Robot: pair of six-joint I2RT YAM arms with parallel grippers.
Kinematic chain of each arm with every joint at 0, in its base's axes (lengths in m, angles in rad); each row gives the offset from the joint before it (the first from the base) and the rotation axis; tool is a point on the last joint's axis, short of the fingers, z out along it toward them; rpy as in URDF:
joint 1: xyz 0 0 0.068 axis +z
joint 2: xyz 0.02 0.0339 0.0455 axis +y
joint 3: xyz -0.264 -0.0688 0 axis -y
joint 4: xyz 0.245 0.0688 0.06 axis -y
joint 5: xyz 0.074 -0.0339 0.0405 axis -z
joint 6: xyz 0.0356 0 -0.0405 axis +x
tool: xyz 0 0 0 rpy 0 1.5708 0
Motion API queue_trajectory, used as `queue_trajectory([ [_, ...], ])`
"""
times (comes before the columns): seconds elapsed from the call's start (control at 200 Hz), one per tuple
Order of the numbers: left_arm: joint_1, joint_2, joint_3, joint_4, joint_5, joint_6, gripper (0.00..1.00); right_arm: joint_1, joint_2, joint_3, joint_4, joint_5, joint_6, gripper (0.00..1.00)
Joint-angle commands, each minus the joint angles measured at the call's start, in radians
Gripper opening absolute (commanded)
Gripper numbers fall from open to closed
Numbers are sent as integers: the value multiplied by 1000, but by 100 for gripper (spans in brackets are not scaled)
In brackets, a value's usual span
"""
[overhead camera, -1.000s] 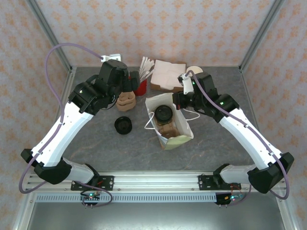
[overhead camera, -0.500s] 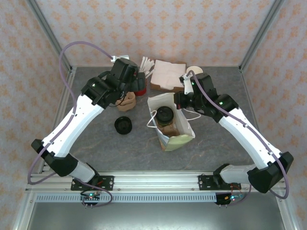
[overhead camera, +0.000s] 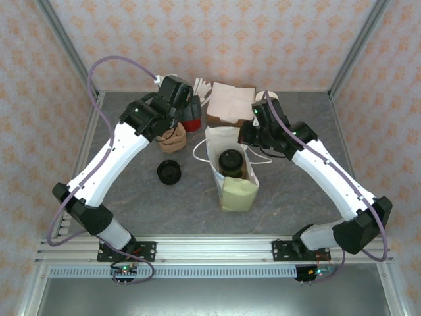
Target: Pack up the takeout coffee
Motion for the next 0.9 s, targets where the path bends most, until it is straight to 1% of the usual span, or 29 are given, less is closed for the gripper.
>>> queue_trajectory([
  [0.0, 26, 26, 25, 24, -61, -17, 91, -2, -23, -41, 75, 36, 109, 0],
  [0.075, 57, 47, 48, 2, -59, -34, 90, -1, -12, -53, 108, 34, 132, 2],
  [0.15, 69, 62, 64, -7, -68, -19, 90, -1, 2, -67, 142, 30, 152, 7],
  [0.225, 69, 57, 45, 20, -89, 11, 90, -1, 30, -55, 143, 30, 167, 15],
  [0.275, 69, 50, 23, 44, -101, 18, 89, 0, 49, -39, 143, 24, 165, 22],
  [0.32, 69, 43, -2, 69, -107, 56, 90, -1, 63, -20, 128, 32, 164, 29],
  [0.415, 75, 36, -41, 96, -93, 91, 90, 0, 73, 22, 99, 48, 119, 40],
  [0.465, 75, 29, -73, 123, -86, 115, 91, -1, 66, 37, 84, 64, 80, 43],
  [0.591, 77, 10, -125, 141, -78, 152, 91, 0, -7, 32, 62, 156, 1, 53],
  [0.661, 78, 6, -146, 138, -70, 172, 92, 0, -71, 6, 57, 200, -20, 63],
  [0.701, 82, 1, -166, 144, -59, 183, 92, -1, -108, -15, 55, 212, -26, 66],
  [0.751, 87, -5, -187, 150, -44, 184, 92, 0, -159, -37, 45, 214, -27, 67],
  [0.891, 119, 1, -210, 180, 51, 187, 91, 0, -295, -105, -10, 205, 8, 67],
])
